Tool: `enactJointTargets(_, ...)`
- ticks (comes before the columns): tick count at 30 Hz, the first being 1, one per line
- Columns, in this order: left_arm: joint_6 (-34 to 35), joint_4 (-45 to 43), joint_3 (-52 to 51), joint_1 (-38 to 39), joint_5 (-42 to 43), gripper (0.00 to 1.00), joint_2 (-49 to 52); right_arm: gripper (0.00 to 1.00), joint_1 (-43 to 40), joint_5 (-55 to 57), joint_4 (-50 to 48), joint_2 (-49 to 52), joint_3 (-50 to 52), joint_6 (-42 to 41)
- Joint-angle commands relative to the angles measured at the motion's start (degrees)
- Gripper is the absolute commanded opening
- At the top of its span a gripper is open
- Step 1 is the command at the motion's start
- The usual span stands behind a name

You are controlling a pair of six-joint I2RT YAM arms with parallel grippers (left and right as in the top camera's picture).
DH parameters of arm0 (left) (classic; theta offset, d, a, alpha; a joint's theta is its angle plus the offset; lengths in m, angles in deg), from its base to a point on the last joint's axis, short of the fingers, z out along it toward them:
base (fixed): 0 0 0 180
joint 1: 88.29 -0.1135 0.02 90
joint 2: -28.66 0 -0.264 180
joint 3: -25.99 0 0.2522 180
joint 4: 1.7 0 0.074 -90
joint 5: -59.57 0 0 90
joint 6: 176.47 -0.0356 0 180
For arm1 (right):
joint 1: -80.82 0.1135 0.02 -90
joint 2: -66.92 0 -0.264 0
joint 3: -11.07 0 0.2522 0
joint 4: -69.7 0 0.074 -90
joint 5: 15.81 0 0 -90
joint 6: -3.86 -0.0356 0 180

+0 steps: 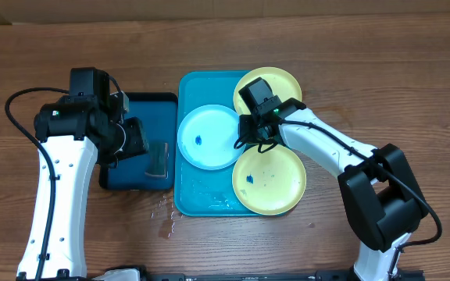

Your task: Clean dirty plates on tray and stack at the side

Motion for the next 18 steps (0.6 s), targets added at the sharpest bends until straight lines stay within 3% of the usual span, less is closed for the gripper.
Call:
enactJointTargets(1, 0.5, -0.1, -0.3, 0.4, -0.6, 0.51, 0.2, 0.27, 0.9, 1.0, -0.6, 1.7, 0.0, 0.0)
enactJointTargets(4, 0.5, -0.2, -0.3, 0.4, -0.6, 0.51, 0.2, 0.27, 1.3, 1.0, -0.9, 2.3, 0.0, 0.0)
enactJointTargets(12, 0.5, -0.3, -0.3, 0.4, -0.6, 0.51, 0.2, 0.11, 1.3, 1.0, -1.1, 2.3, 0.0, 0.0)
enactJointTargets(15, 0.5, -0.6, -0.3, 0.4, -0.6, 0.5, 0.2, 0.1, 1.3, 1.0, -1.0, 2.3, 0.0, 0.0)
enactJointTargets(18, 0.5, -0.5, -0.3, 0.4, -0.6, 0.43, 0.2, 0.09, 1.3, 1.0, -1.1, 2.3, 0.0, 0.0)
